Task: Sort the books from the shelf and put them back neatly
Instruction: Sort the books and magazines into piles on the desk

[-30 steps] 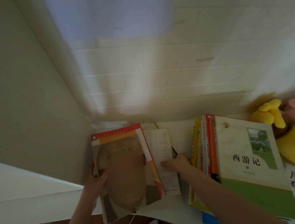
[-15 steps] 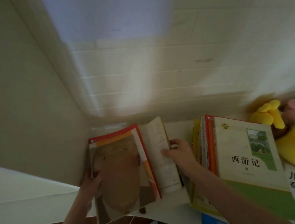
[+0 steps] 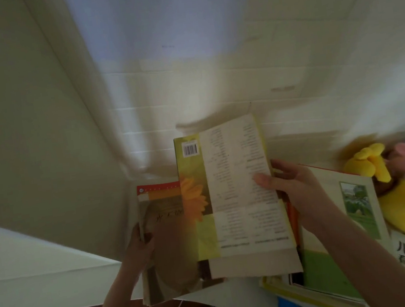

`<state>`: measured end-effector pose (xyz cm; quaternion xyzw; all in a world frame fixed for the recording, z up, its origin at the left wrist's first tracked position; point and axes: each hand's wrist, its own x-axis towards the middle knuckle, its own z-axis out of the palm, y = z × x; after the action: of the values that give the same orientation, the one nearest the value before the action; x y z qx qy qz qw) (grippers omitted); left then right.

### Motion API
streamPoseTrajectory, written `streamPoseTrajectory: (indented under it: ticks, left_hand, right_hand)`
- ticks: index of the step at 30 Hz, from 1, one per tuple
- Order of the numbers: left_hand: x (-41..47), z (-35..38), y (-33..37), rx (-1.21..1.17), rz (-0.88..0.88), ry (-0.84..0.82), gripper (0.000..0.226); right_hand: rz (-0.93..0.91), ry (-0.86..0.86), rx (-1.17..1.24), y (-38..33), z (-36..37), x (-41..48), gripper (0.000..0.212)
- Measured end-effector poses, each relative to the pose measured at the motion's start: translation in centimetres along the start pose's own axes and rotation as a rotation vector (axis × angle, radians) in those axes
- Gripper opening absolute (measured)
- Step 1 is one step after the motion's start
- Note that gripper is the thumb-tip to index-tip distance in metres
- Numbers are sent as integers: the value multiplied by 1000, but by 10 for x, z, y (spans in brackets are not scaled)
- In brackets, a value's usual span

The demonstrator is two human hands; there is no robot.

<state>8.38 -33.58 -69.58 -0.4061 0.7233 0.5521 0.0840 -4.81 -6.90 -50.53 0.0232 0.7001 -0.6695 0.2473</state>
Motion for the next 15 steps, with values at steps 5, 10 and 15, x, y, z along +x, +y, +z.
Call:
streamPoseTrajectory:
  ticks: [5, 10, 15]
  left_hand:
    - [8, 6, -7, 356, 297, 241, 50]
    - [-59, 11, 68, -634, 37, -229, 70]
    - [-77, 2, 69, -751, -209, -373, 57]
  right_hand:
    - [126, -32, 92, 22, 9, 1, 35]
    - [264, -91, 183, 44, 13, 2, 33]
    - [360, -159, 165, 62, 15, 7, 35]
